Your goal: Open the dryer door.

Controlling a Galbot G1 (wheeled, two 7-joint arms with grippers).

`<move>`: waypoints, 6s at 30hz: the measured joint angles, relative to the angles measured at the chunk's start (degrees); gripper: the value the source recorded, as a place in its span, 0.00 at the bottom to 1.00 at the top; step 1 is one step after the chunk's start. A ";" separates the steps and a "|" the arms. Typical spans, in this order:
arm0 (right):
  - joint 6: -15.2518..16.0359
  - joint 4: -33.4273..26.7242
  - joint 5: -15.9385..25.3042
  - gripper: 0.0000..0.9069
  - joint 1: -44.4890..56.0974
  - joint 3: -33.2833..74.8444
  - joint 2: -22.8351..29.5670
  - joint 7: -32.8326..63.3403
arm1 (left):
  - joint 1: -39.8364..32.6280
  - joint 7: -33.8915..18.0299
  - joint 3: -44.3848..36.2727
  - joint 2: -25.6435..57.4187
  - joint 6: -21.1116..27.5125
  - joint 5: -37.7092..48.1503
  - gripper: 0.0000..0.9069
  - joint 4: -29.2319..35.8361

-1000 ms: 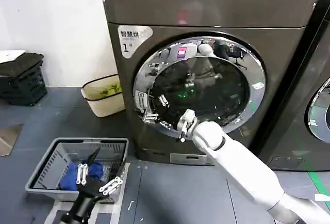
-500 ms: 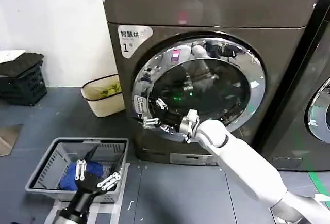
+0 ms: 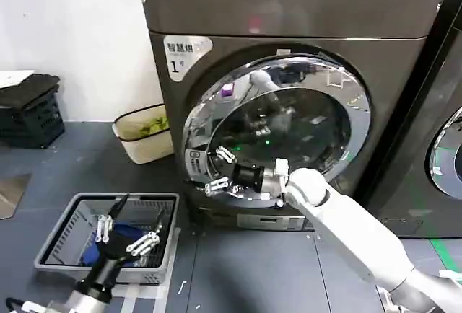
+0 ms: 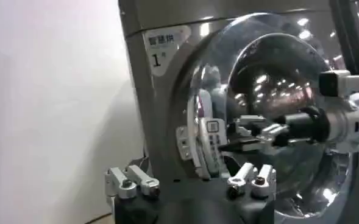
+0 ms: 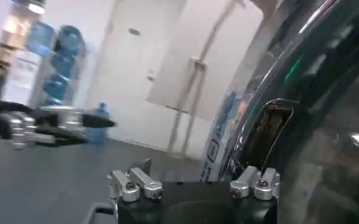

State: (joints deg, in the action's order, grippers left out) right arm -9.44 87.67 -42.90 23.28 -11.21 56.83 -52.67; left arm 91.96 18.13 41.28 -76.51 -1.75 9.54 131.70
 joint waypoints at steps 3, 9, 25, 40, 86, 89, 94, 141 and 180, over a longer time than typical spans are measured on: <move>0.60 0.69 -1.89 1.00 0.45 0.54 -0.93 -3.58 | -0.84 -0.02 0.98 0.92 0.90 2.09 1.00 -0.18; 1.41 2.63 -4.41 1.00 1.32 1.55 -3.47 -10.07 | -2.82 -0.04 2.07 3.40 2.01 4.43 1.00 -1.36; 1.30 7.82 -7.76 1.00 3.87 5.08 -9.89 -20.51 | -12.84 -1.05 1.19 12.34 6.49 13.71 1.00 -7.47; -2.41 8.82 -8.96 1.00 7.50 11.15 -14.17 -24.86 | -27.14 2.63 -6.52 19.89 7.03 18.23 1.00 -17.01; -10.46 26.63 -14.54 1.00 78.92 88.65 -9.97 -27.12 | -51.81 7.97 -43.96 14.45 3.75 20.01 1.00 -25.49; -13.16 26.19 -14.12 1.00 82.65 93.97 -5.74 -25.14 | -52.98 7.96 -45.92 13.87 3.21 20.00 1.00 -26.23; -18.11 25.86 -11.41 1.00 85.47 100.97 1.85 -18.41 | -55.21 7.96 -49.52 12.43 2.53 19.97 1.00 -27.46; 9.58 15.23 33.60 1.00 78.11 137.29 30.78 64.64 | -73.62 1.40 -72.82 -15.18 2.56 12.56 1.00 -51.18; 11.37 8.47 37.34 1.00 76.50 137.49 26.19 66.45 | -69.53 -2.71 -69.47 -7.92 16.53 17.69 1.00 -36.10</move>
State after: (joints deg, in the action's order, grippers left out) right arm 1.93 96.15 -5.56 99.79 126.28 83.02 13.78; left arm 22.43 15.42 -28.19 -84.43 14.79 27.23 95.61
